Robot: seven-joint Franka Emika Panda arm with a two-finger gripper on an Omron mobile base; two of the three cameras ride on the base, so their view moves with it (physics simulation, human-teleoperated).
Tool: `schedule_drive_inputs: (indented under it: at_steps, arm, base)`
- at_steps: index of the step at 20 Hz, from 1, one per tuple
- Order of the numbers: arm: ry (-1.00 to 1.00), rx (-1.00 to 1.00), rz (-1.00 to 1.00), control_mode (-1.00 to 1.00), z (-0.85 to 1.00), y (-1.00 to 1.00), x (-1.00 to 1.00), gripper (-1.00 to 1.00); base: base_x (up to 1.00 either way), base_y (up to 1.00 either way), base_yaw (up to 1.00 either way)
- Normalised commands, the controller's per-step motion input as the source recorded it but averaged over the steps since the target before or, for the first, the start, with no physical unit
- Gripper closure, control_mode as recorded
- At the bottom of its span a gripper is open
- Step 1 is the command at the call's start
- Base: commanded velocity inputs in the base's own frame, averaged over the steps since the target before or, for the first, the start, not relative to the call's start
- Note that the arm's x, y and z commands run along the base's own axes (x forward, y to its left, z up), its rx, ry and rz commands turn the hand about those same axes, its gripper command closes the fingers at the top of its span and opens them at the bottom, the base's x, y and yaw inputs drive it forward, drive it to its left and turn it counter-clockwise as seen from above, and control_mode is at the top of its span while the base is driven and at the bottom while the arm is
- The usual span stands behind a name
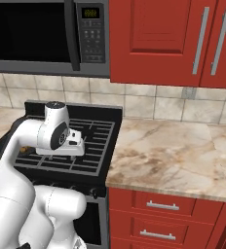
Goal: Put the lemon wedge and potato in the pan. Then turn on the front left burner and set the heat to medium.
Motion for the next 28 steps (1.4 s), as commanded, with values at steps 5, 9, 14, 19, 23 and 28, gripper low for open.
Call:
schedule_drive_inputs:
  at_steps: [5,9,14,19,23,28]
  arm:
    - [0.0,0.0,0.0,-1.0,0.0,0.03,0.0,-1.0]
    - [-0.07,0.0,-0.01,-1.0,0.0,0.22,0.0,-1.0]
    - [-0.27,0.0,0.0,-1.0,0.0,0.35,-0.14,-1.0]
    - [-0.17,0.0,0.0,-1.0,0.0,0.3,-0.24,-1.0]
    - [-0.08,0.0,0.0,-1.0,-0.09,0.28,-0.17,-1.0]
    - [0.0,0.0,-0.1,-1.0,-0.3,0.15,-0.08,-1.0]
  base:
    - [0.0,0.0,0.0]
    - [0.0,0.0,0.0]
    - [0.0,0.0,0.0]
    - [0.0,0.0,0.0]
    - [0.0,0.0,0.0]
    - [0.0,0.0,0.0]
